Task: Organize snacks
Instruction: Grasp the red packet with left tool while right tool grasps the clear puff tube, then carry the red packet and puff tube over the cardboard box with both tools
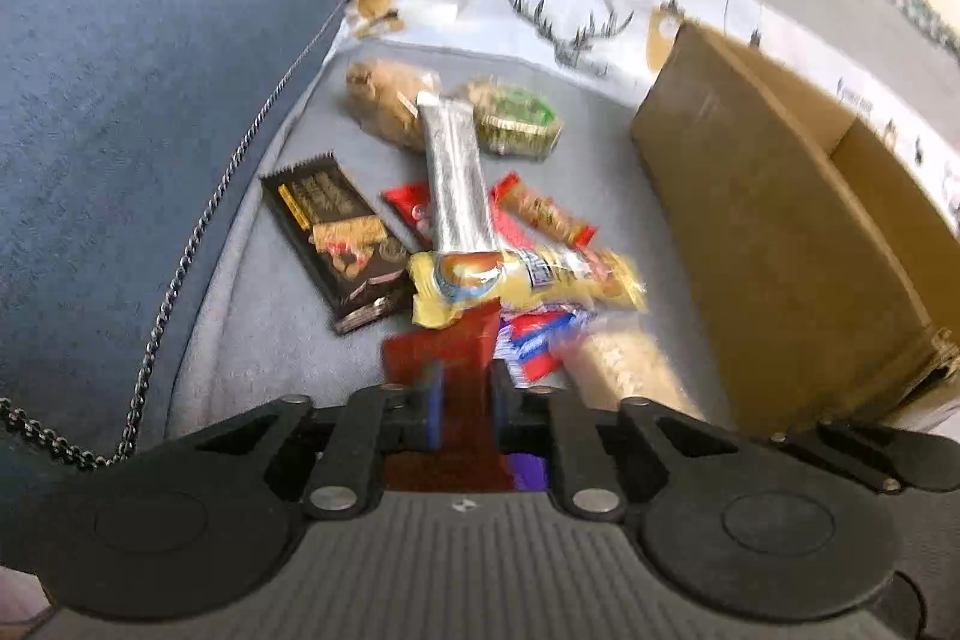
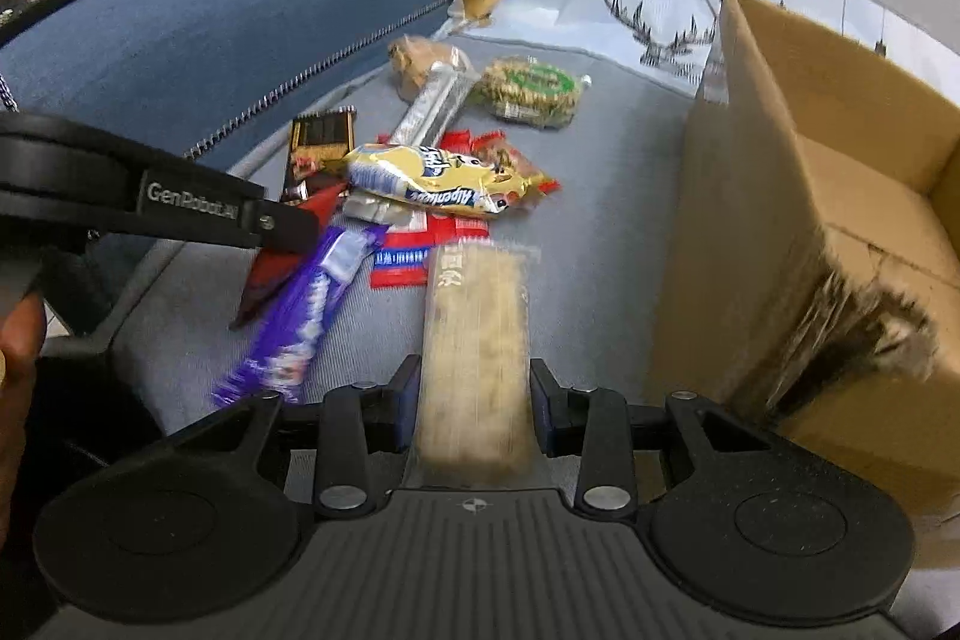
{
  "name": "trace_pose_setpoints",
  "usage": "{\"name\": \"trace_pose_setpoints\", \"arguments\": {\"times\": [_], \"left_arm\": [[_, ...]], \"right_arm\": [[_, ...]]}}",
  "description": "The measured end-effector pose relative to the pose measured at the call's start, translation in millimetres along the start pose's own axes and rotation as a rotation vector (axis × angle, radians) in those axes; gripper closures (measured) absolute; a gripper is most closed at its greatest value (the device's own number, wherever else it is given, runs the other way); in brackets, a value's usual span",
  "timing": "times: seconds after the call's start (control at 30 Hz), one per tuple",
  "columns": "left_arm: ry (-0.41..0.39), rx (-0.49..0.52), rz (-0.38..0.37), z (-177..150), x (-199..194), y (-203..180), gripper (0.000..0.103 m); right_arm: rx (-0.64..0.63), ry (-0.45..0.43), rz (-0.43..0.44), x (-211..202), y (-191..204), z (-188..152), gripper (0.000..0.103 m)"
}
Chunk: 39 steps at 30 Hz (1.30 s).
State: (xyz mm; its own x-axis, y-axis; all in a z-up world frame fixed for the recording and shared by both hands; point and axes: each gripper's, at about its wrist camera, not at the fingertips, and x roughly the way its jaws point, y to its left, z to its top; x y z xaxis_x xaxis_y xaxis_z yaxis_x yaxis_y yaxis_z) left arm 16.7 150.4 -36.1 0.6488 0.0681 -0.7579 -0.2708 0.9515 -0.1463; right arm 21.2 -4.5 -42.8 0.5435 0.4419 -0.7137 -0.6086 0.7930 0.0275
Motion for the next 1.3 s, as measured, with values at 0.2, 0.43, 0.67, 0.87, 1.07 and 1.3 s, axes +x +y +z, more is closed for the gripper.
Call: {"name": "trace_pose_setpoints", "arguments": {"times": [0.2, 0.43, 0.67, 0.87, 1.07, 1.3], "left_arm": [[-0.033, -0.077, 0.001, -2, -11, 12, 0.058], [0.061, -0.046, 0.071, 2, 3, 13, 0.027], [0.095, -0.086, 0.025, 2, 11, 20, 0.036], [0.091, -0.059, 0.05, 1, 11, 17, 0.058], [0.027, -0.07, 0.045, 1, 2, 18, 0.059], [-0.014, -0.071, 0.015, 1, -10, 20, 0.059]], "right_arm": [[0.019, 0.008, 0.02, 4, 2, -1, 0.059], [0.007, 0.018, 0.022, 9, 4, 1, 0.051], [-0.006, 0.022, 0.01, 12, 6, 1, 0.053], [0.007, 0.007, 0.001, 9, 3, 2, 0.065], [-0.028, -0.039, -0.027, -1, 9, 1, 0.065], [-0.061, -0.129, -0.064, -30, 12, 9, 0.065]]}}
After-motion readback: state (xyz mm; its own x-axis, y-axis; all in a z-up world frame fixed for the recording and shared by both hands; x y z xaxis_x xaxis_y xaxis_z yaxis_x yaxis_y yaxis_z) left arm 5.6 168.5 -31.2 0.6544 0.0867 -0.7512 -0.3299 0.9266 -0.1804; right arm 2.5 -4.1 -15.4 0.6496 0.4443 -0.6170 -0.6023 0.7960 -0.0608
